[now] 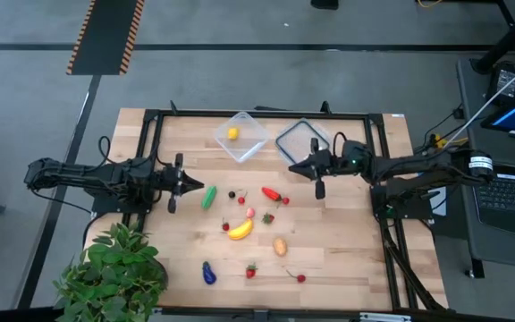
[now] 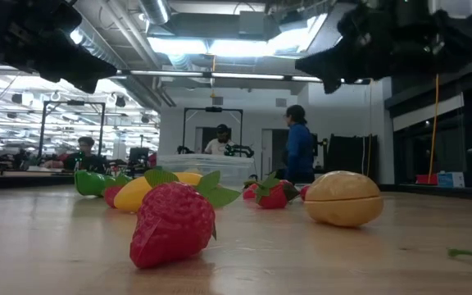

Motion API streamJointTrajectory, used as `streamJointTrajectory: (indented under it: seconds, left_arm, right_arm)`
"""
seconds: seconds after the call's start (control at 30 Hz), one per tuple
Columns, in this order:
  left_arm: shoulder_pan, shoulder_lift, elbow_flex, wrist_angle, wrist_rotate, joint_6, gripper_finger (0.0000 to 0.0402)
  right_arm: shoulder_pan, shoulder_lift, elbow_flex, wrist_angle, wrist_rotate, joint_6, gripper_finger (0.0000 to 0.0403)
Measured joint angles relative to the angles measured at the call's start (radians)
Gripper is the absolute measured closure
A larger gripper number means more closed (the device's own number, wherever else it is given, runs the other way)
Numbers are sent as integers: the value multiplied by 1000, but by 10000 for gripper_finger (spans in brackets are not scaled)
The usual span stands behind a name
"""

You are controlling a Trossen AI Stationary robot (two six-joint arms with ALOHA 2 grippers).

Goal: Pick and placing Produce into tupperware
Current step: Put the pea pod into the transparent container

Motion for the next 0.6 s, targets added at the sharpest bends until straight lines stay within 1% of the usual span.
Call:
streamJointTrajectory:
  seconds: [0.1,0.13,0.2,0.27,0.3,0.43,0.5,0.6]
  left_arm:
    - [0,0,0,11,-3,-50,399]
    - [0,0,0,15,-18,-71,400]
    - [0,12,0,16,-84,-112,399]
    - [0,53,0,17,-144,-125,397]
    - [0,74,0,23,-159,-130,397]
    - [0,177,3,122,-158,-171,400]
    - [0,228,21,118,-158,-188,400]
    - [0,305,69,107,-185,-203,401]
  right_arm:
    - [0,0,-31,1,0,32,382]
    - [0,0,-38,6,0,45,382]
    - [0,0,-47,19,0,51,382]
    - [1,0,-49,48,0,49,382]
    - [1,0,-49,61,0,45,382]
    - [1,0,-49,69,-1,-3,382]
    - [1,0,-49,67,0,-5,382]
    - [1,0,-49,55,0,-5,382]
